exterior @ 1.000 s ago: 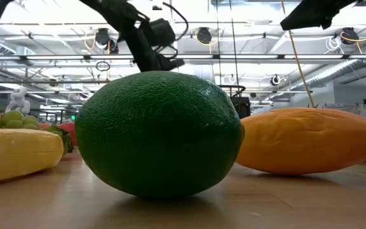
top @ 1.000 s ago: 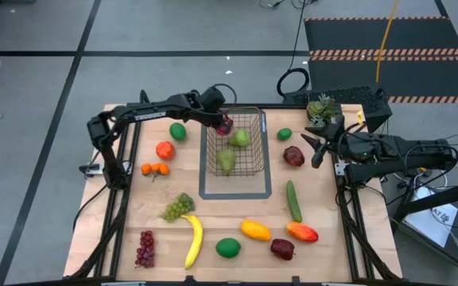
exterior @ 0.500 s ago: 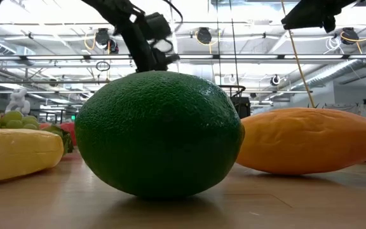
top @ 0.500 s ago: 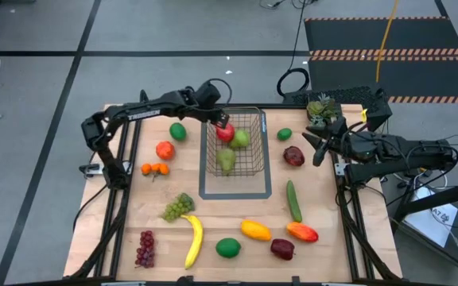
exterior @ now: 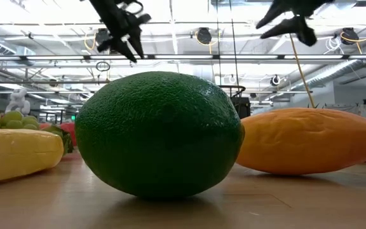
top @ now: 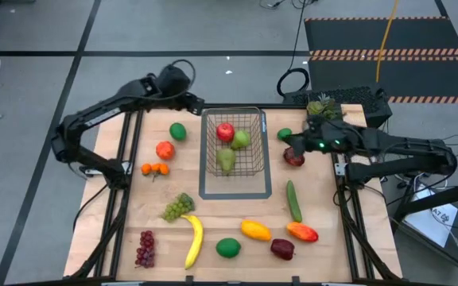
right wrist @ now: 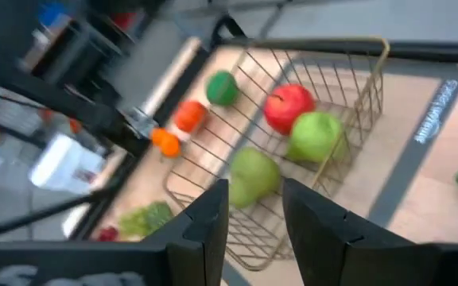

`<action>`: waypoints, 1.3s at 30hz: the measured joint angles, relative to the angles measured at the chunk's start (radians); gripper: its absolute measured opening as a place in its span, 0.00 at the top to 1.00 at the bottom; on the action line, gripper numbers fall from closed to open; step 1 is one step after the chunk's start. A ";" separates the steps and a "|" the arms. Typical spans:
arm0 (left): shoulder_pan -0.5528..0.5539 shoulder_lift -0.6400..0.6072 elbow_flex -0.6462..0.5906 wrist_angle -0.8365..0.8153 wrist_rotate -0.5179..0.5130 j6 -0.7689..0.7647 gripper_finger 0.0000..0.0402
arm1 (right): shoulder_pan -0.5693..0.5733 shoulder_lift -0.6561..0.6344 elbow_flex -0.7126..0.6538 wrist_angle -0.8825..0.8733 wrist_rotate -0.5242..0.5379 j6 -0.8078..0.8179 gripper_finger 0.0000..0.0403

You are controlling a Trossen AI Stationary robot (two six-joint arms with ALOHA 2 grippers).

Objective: Build produce basket
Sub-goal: Put the top dark red apple into the gold wire basket

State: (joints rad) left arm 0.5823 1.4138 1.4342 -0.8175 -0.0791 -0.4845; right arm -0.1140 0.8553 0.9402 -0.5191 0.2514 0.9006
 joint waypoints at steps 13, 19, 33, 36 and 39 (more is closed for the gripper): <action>0.017 -0.084 0.000 -0.139 0.080 0.020 0.70 | -0.246 0.377 0.389 -0.439 -0.235 -0.596 0.67; -0.019 -0.084 0.000 -0.196 0.127 0.015 0.70 | -0.316 0.446 0.390 -0.570 -0.302 -0.802 0.61; -0.133 -0.084 0.000 -0.202 0.050 -0.126 0.70 | -0.470 0.663 0.389 -0.600 -0.587 -1.278 0.51; -0.146 -0.084 -0.001 -0.178 0.047 -0.160 0.70 | -0.509 0.697 0.388 -0.598 -0.597 -1.325 0.51; -0.155 -0.084 -0.001 -0.148 0.042 -0.182 0.70 | -0.549 0.727 0.388 -0.591 -0.634 -1.374 0.51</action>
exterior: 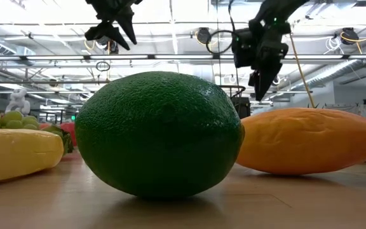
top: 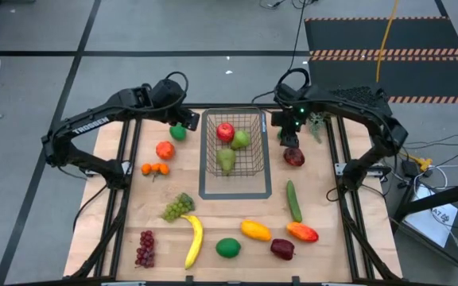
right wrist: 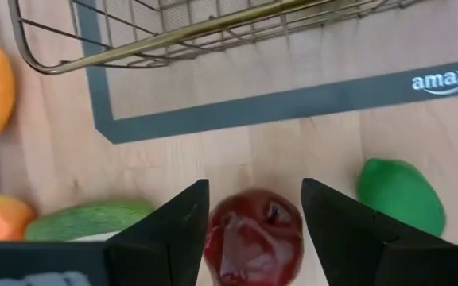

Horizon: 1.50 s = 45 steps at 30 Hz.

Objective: Build produce basket
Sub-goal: Put the top dark red apple into the gold wire basket

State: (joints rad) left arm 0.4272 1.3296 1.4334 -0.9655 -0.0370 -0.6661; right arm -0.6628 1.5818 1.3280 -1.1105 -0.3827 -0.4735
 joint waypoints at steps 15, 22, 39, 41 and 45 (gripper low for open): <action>-0.037 0.000 0.000 0.002 -0.120 -0.097 0.70 | -0.104 0.029 -0.204 0.106 -0.141 -0.098 0.58; -0.037 0.000 0.000 0.056 -0.122 -0.103 0.70 | -0.101 0.028 -0.247 0.171 0.019 0.054 0.58; -0.035 0.000 0.000 0.057 -0.131 -0.096 0.70 | -0.064 0.029 -0.247 0.172 0.326 0.521 0.55; -0.035 0.000 0.000 0.057 -0.132 -0.096 0.70 | -0.070 0.028 -0.246 0.153 0.331 0.593 0.55; -0.038 0.000 0.000 0.050 -0.131 -0.100 0.70 | -0.083 0.006 -0.244 0.137 0.331 0.757 0.55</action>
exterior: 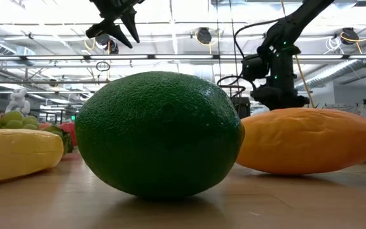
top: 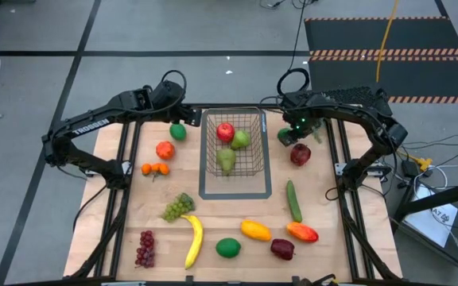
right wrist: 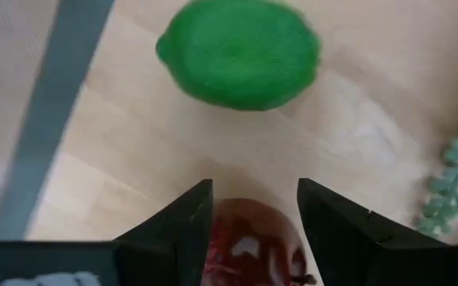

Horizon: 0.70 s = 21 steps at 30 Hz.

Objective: Build produce basket
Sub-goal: Put the top dark red apple into the gold wire basket

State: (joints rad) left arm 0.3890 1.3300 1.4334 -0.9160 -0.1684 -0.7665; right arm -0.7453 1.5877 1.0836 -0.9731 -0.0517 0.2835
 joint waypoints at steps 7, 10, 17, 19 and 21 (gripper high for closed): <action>-0.005 0.000 0.000 -0.001 0.000 0.002 0.70 | -0.029 -0.155 0.002 0.009 0.002 0.026 0.55; -0.005 0.000 0.000 -0.001 0.000 0.012 0.70 | -0.044 -0.225 0.002 -0.037 0.042 0.017 0.55; -0.005 0.000 0.000 0.000 0.001 0.051 0.70 | -0.069 -0.295 -0.089 -0.055 0.067 0.164 0.55; -0.004 0.000 0.000 0.000 0.010 0.051 0.70 | -0.070 -0.315 -0.139 -0.017 0.050 0.274 0.55; -0.005 0.000 0.000 0.000 0.018 0.050 0.70 | -0.070 -0.338 -0.186 0.014 0.065 0.418 0.55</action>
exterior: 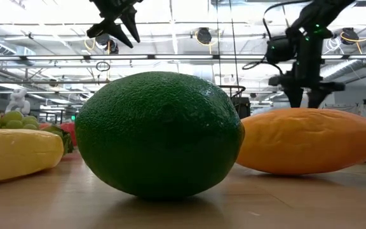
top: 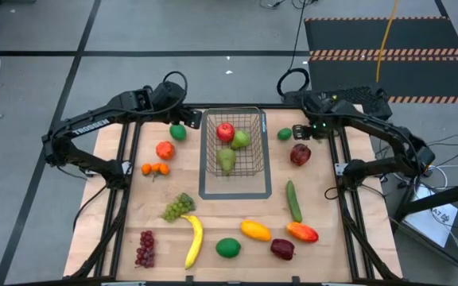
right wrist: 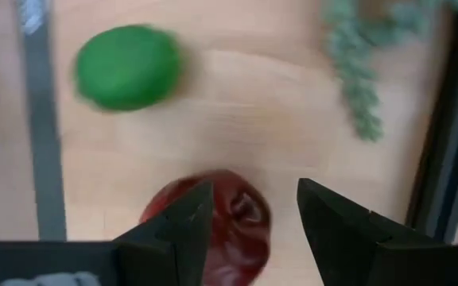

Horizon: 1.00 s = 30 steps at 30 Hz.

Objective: Build produce basket
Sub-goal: Put the top dark red apple into the gold wire basket

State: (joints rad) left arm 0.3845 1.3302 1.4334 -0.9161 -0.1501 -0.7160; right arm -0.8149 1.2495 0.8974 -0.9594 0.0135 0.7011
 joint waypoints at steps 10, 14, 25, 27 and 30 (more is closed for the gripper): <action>0.000 0.000 0.000 0.000 0.054 -0.007 0.70 | 0.000 -0.096 -0.175 0.208 -0.044 0.282 0.55; 0.000 0.000 0.000 0.000 0.055 -0.008 0.70 | 0.009 -0.102 -0.207 0.229 -0.046 0.349 0.55; -0.001 0.000 0.000 0.000 0.074 0.004 0.70 | 0.011 -0.124 -0.227 0.230 -0.045 0.469 0.55; -0.001 0.000 0.000 0.000 0.074 0.005 0.70 | 0.011 -0.144 -0.227 0.225 -0.039 0.505 0.55; -0.001 0.000 0.000 0.000 0.074 0.005 0.70 | 0.011 -0.172 -0.227 0.222 -0.026 0.551 0.55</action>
State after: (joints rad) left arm 0.3836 1.3303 1.4334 -0.9165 -0.0757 -0.7110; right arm -0.8036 1.0779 0.6708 -0.7369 -0.0122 1.2517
